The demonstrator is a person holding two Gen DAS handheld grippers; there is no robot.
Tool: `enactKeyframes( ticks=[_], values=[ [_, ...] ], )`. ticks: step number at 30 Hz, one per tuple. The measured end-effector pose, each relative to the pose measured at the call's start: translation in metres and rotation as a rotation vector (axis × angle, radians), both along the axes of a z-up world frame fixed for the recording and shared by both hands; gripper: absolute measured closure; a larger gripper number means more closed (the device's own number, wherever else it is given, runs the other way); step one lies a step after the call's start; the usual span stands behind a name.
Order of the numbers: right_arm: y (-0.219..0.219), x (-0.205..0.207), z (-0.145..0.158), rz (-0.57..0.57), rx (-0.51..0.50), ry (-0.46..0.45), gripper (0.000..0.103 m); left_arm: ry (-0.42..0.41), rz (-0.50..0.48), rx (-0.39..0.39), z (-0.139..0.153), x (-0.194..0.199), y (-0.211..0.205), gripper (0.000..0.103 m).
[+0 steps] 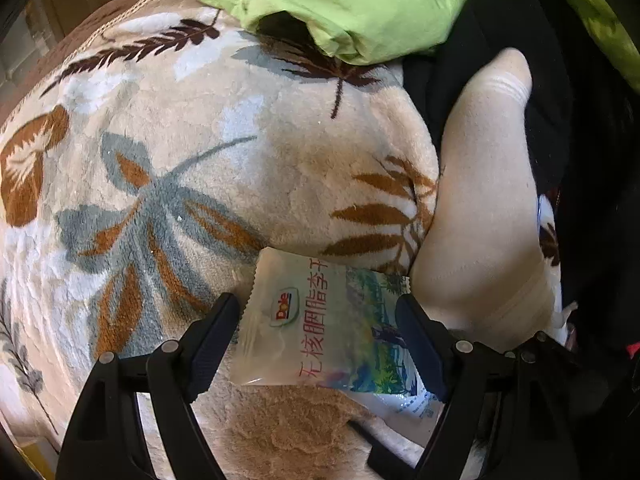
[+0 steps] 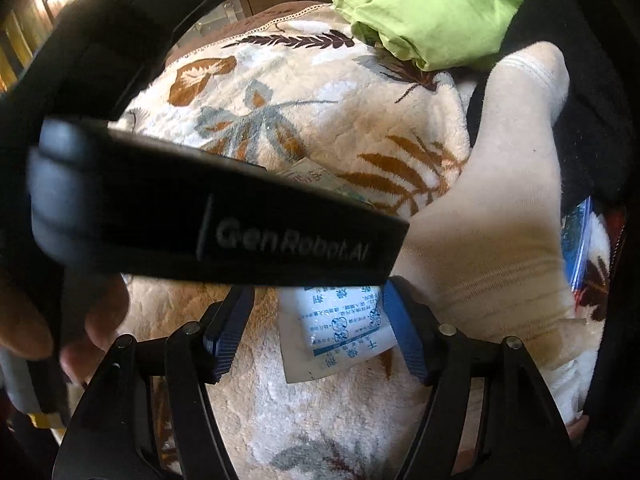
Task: Organize soft objects
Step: 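Grasp the white Dole snack packet with left tool while right tool grasps the blue-white sachet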
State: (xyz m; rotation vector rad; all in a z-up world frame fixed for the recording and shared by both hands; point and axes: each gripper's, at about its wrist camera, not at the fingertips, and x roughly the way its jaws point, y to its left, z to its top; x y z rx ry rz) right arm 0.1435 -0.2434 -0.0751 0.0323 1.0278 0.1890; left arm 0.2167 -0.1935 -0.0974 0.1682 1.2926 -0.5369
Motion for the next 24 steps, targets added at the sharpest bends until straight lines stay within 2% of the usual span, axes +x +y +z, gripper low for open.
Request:
enactKeyframes(
  ticks=[2, 3, 5, 7, 11, 19, 24],
  values=[
    [0.002, 0.001, -0.001, -0.006, -0.024, 0.006, 0.051, -0.013, -0.007, 0.009, 0.001, -0.004, 0.002, 0.023],
    [0.001, 0.002, -0.001, -0.011, -0.025, 0.006, 0.052, -0.016, -0.003, 0.010, 0.001, -0.005, 0.002, 0.024],
    [-0.003, 0.001, 0.000, -0.023, -0.012, 0.005, 0.061, -0.032, 0.008, 0.019, 0.005, -0.012, 0.009, 0.037],
    [-0.005, 0.000, 0.001, -0.028, -0.010, 0.005, 0.064, -0.036, 0.031, 0.011, 0.007, -0.011, 0.014, 0.048],
    [-0.001, -0.004, 0.002, -0.016, -0.028, 0.000, 0.071, -0.013, 0.077, -0.037, 0.009, -0.007, 0.030, 0.056],
    [-0.001, -0.019, 0.005, -0.008, 0.028, 0.011, 0.075, -0.032, 0.105, -0.051, 0.019, -0.018, 0.047, 0.063],
    [0.000, -0.033, 0.006, -0.016, 0.075, 0.027, 0.076, -0.029, 0.131, -0.077, 0.026, -0.029, 0.073, 0.073]
  ],
)
